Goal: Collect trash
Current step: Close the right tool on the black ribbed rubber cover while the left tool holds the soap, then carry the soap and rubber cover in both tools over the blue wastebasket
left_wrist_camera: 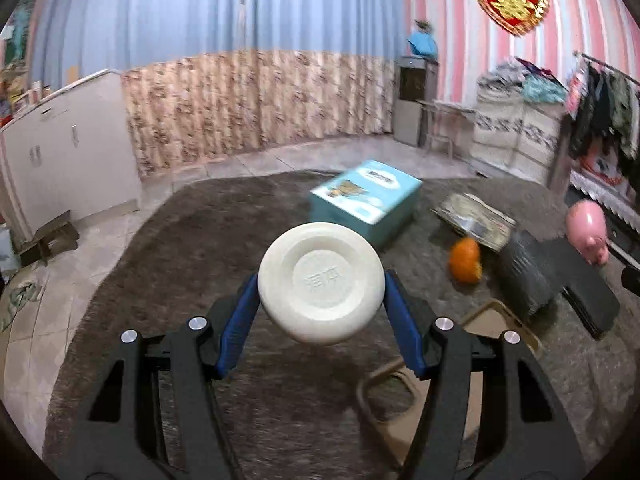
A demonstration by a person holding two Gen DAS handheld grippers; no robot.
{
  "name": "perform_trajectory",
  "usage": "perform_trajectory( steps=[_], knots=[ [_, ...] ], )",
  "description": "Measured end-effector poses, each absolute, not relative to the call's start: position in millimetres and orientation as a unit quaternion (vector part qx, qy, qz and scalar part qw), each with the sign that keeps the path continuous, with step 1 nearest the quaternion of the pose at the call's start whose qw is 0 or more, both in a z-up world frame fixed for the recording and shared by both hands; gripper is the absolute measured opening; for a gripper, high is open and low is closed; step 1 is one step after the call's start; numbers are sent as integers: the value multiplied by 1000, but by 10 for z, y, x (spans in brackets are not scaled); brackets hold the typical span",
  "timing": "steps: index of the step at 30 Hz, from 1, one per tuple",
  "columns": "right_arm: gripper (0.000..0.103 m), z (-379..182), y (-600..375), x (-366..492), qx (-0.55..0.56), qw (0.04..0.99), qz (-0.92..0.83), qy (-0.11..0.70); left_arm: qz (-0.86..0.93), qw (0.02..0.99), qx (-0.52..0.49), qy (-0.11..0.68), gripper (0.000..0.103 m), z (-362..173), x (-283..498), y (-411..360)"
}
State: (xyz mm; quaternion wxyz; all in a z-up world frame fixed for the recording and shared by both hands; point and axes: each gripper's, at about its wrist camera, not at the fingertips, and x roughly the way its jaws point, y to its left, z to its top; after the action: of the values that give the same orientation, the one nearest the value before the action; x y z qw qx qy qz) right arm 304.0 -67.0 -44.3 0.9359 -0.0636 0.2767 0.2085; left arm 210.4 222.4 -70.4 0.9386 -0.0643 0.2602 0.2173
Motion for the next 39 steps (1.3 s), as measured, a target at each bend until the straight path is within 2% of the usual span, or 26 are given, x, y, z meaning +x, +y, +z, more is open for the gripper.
perform_trajectory(
  steps=[10, 17, 19, 20, 25, 32, 39],
  knots=[
    [96, -565, 217, 3299, -80, 906, 276, 309, 210, 932, -99, 278, 61, -812, 2202, 2403],
    [95, -856, 591, 3590, -111, 879, 261, 384, 203, 931, -115, 280, 61, -862, 2194, 2448],
    [89, -873, 591, 3584, -108, 875, 265, 389, 201, 931, -119, 281, 61, -873, 2198, 2461],
    [78, -877, 585, 3571, -106, 873, 270, 392, 200, 931, -119, 282, 61, -878, 2205, 2460],
    [75, -812, 520, 3458, -109, 882, 276, 367, 199, 932, -113, 282, 61, -887, 2203, 2422],
    [75, -225, -124, 3061, -89, 920, 246, 293, 203, 932, -104, 283, 61, -891, 2215, 2393],
    [75, 167, -1391, 2725, -62, 960, 108, 252, 209, 939, -70, 263, 61, -741, 2183, 2181]
  ],
)
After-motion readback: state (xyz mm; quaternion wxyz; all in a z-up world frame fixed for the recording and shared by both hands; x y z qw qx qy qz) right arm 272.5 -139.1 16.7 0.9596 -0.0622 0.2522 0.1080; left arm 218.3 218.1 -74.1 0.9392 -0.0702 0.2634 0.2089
